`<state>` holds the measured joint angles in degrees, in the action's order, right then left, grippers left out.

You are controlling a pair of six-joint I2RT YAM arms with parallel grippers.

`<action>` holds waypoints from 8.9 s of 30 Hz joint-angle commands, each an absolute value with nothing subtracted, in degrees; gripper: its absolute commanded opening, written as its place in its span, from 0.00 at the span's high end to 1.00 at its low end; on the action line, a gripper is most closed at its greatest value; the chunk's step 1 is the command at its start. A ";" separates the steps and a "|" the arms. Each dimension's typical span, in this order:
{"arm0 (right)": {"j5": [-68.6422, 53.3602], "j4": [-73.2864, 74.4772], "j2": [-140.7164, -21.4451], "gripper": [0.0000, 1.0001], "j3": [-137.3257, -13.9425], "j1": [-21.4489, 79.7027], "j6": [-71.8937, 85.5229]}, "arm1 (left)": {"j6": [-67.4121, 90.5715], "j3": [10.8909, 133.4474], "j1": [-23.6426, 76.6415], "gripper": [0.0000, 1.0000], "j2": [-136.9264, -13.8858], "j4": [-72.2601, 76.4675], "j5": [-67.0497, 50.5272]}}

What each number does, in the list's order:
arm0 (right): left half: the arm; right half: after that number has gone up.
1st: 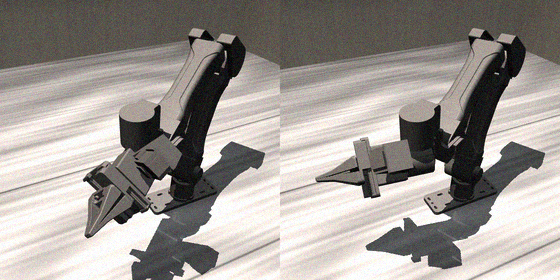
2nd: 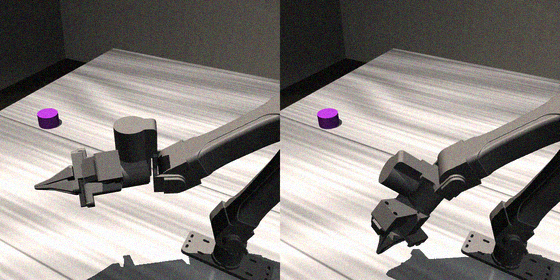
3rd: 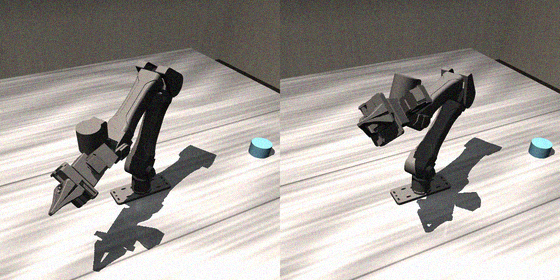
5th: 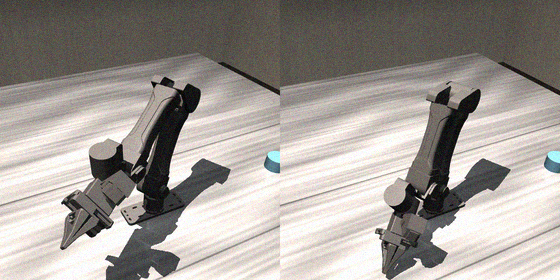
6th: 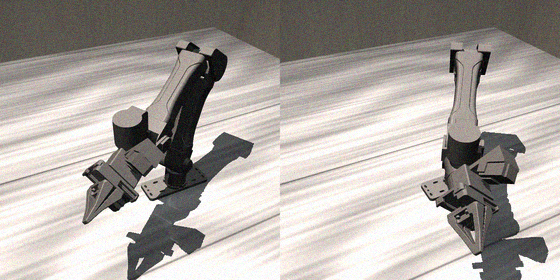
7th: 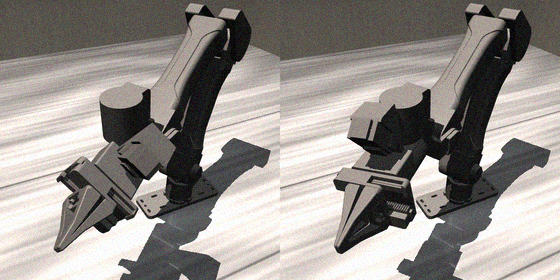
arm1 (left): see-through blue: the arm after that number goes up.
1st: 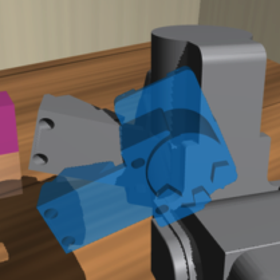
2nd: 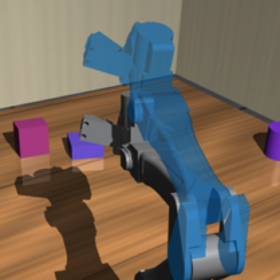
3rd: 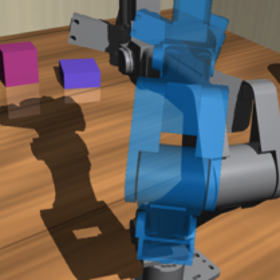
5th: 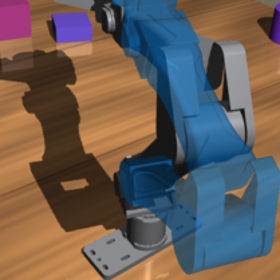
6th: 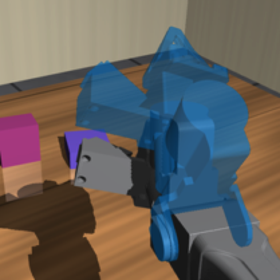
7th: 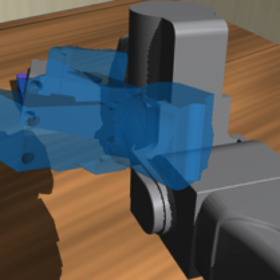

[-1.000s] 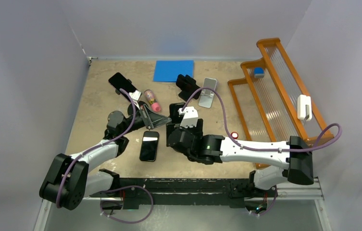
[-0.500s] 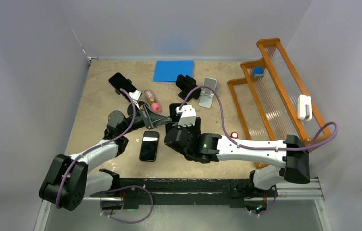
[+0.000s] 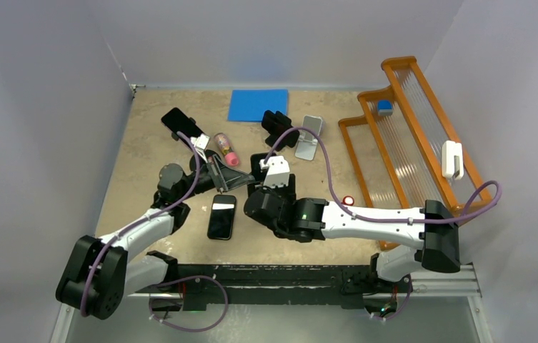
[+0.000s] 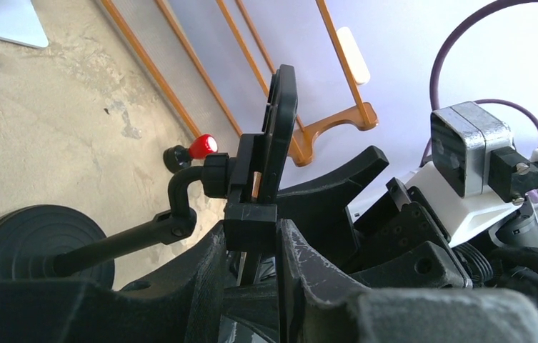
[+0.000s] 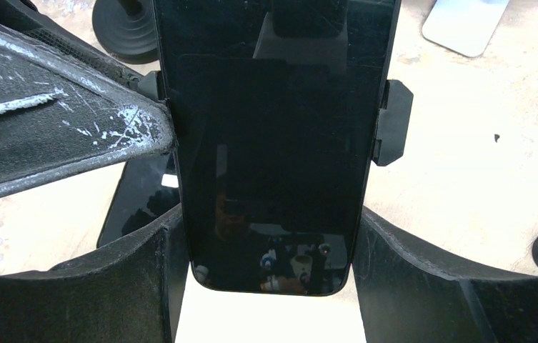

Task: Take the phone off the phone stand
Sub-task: Remove the phone from the phone stand, then pick up the phone stand at the center of the board.

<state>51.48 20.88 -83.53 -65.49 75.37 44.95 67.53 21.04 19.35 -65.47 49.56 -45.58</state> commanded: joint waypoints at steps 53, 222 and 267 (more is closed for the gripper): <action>45.27 4.45 -64.47 0.39 -50.24 75.59 27.43 | 51.11 36.43 24.76 1.00 -68.34 29.35 -53.68; 31.70 -5.77 -70.04 1.00 -69.71 63.63 18.79 | 42.79 62.86 27.19 1.00 -62.81 4.30 -33.96; 21.78 -26.08 -48.93 0.28 -25.40 63.68 27.76 | 36.21 40.34 27.16 1.00 -32.97 -22.65 -17.18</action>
